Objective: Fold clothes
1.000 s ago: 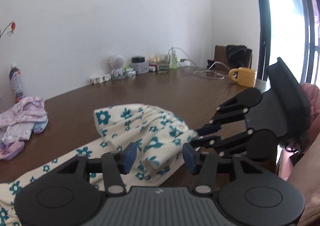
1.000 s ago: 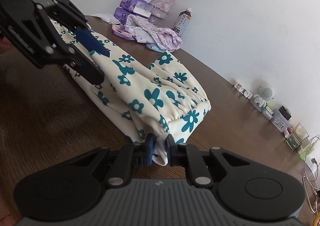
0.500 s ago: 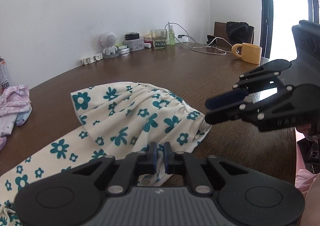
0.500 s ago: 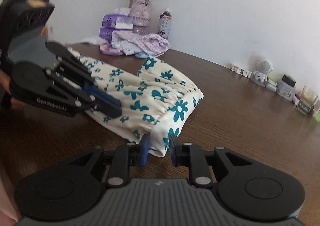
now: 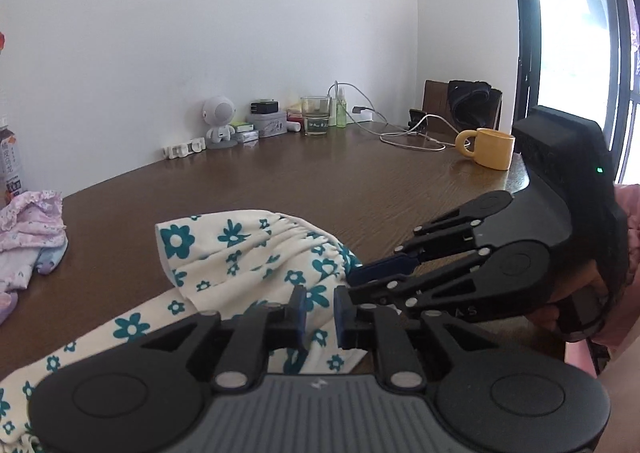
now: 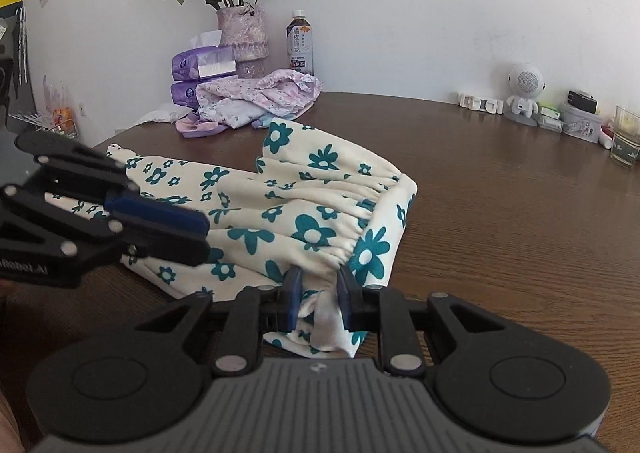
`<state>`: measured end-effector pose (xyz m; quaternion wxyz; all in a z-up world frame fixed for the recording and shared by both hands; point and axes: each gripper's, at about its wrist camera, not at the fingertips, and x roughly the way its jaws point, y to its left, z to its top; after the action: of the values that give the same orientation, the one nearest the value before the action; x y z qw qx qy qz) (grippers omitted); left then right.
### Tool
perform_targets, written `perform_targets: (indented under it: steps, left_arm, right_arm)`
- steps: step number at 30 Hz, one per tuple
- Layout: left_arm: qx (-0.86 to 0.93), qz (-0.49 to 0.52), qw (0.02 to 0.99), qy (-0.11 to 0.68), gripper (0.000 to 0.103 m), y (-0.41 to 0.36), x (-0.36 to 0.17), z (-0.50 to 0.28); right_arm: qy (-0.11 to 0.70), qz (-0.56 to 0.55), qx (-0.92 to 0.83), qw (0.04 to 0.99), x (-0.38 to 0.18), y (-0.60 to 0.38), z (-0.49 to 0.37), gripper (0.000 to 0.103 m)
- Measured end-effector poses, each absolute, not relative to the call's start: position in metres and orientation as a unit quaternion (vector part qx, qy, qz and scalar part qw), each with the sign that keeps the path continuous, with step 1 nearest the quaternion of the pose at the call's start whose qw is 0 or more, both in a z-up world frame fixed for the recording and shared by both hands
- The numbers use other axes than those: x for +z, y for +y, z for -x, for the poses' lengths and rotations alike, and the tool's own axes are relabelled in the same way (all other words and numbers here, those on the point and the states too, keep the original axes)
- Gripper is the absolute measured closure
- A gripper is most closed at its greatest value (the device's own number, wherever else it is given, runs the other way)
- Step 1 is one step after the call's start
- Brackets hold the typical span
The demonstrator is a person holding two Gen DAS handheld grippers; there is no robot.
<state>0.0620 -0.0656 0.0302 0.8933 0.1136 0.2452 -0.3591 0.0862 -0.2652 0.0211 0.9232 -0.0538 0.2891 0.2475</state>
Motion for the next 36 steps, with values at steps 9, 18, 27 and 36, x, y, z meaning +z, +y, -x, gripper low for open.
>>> perform_targets:
  steps: [9,18,27,36]
  left_arm:
    - [-0.341,-0.113,0.888,0.288,0.087,-0.073,0.005,-0.086]
    - [-0.335,-0.105,0.889,0.293,0.085,-0.054,0.009,-0.078]
    - [-0.332,-0.129,0.903,0.238,0.076,-0.060,0.045,-0.086]
    - [-0.354,-0.205,0.872,0.269,0.092,-0.095,0.015,-0.115]
  right_arm:
    - [0.266,0.016,0.239,0.934,0.038,-0.275,-0.086,0.083]
    - [0.281,0.036,0.215,0.935,0.032,-0.264,-0.115,0.083]
    - [0.271,0.069,0.213,0.936,0.028,-0.256,-0.109,0.081]
    - [0.264,0.071,0.227,0.935,0.031,-0.258,-0.105,0.070]
